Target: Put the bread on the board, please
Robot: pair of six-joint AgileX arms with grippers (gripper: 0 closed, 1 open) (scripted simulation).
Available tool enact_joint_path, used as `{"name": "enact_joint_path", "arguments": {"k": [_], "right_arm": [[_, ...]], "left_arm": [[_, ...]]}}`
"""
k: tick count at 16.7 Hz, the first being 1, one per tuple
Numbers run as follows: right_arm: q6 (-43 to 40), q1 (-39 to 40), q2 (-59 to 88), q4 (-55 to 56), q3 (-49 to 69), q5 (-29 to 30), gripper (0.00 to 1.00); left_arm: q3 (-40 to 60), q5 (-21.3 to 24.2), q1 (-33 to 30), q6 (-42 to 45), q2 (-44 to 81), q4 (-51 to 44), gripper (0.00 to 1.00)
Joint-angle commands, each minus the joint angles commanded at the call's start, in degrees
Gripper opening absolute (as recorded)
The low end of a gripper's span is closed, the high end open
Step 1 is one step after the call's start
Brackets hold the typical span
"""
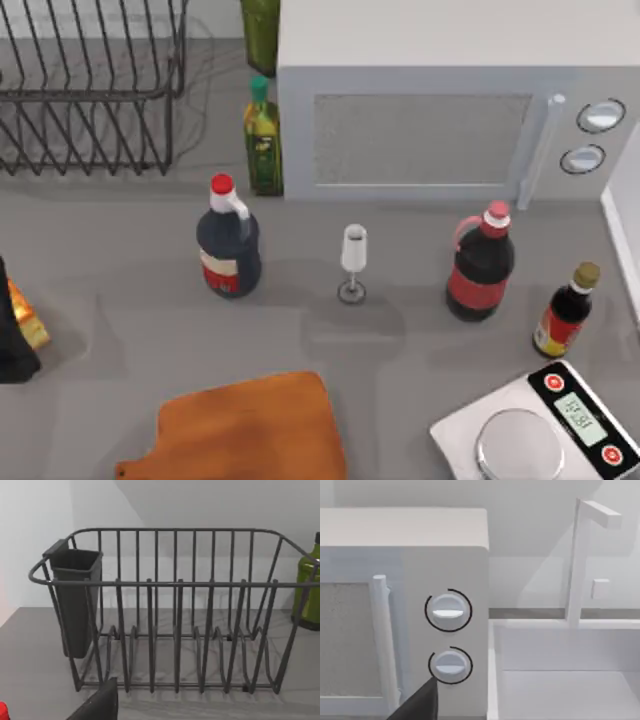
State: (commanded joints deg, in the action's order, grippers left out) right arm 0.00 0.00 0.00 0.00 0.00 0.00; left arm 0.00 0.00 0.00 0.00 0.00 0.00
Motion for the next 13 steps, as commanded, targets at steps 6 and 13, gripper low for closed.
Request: {"name": "enact_joint_path", "arguments": {"k": [6, 13], "right_arm": [[0.0, 0.0, 0.0, 0.0, 0.0, 0.0, 1.0], [0.0, 0.0, 0.0, 0.0, 0.0, 0.0, 1.0]], "left_arm": [[5.52, -0.02, 0.39, 4.71, 6.14, -4.95, 1.0], [27.53, -0.01, 1.79, 22.64, 38.59, -23.77, 1.0]]}}
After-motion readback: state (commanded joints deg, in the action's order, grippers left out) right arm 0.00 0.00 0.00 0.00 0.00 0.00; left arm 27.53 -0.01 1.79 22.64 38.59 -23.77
